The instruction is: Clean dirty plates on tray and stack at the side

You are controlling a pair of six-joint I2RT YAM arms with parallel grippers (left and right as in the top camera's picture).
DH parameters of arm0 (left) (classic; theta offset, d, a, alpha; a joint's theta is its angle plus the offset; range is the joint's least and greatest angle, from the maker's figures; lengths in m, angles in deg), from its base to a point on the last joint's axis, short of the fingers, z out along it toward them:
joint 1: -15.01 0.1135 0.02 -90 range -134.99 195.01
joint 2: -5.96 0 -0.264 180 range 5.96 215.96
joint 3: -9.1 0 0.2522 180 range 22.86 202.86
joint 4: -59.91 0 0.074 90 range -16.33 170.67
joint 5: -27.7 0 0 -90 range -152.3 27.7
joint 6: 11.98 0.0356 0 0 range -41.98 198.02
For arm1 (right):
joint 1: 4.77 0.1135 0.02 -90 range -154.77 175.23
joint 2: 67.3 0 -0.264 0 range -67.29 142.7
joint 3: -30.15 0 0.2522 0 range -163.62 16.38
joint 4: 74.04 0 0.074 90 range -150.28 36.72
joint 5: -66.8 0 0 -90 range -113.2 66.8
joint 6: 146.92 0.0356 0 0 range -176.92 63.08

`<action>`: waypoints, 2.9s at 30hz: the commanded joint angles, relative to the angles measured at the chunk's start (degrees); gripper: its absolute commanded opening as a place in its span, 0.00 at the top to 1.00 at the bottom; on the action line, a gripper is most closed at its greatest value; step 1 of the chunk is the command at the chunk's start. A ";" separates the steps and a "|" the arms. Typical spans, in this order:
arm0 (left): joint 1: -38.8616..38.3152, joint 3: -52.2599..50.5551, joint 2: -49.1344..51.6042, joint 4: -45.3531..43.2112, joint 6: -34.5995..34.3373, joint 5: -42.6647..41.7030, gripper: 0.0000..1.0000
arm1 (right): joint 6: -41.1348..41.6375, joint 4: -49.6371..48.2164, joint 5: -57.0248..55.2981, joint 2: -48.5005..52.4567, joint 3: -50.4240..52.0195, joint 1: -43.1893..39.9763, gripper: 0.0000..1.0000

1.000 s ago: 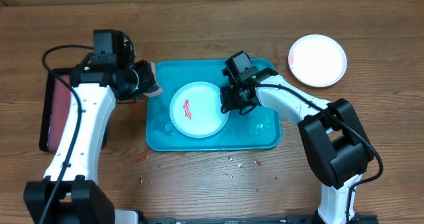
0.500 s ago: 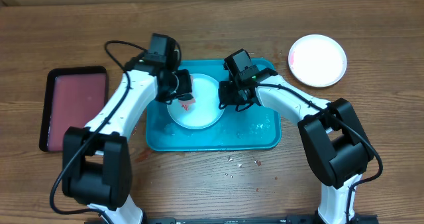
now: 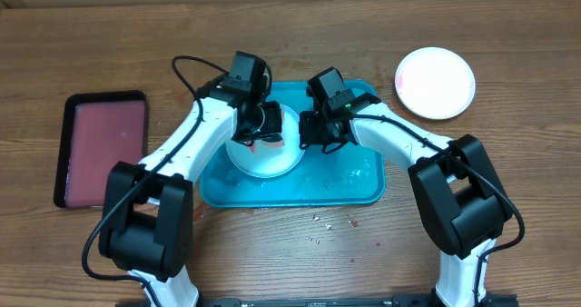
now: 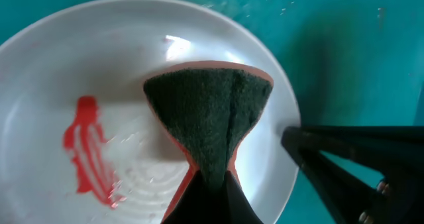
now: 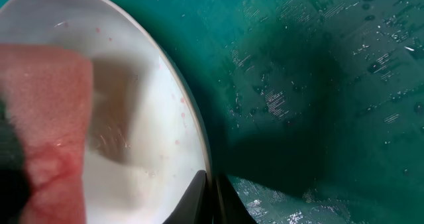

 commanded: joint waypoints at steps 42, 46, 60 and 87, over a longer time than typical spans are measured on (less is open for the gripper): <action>-2.05 11.32 15.04 8.76 -3.67 13.22 0.96 | 0.09 0.98 -2.82 0.83 0.09 0.15 0.96; -0.79 11.45 14.53 12.09 -3.69 23.74 0.96 | 0.09 0.96 -2.82 0.83 0.09 0.15 0.96; 8.37 27.12 13.05 26.62 -4.79 37.48 0.96 | 0.09 1.40 -2.82 0.83 0.09 0.15 0.96; 43.58 18.01 3.74 25.62 -9.68 20.59 0.96 | -6.43 10.93 -29.16 -9.22 -12.44 9.38 0.96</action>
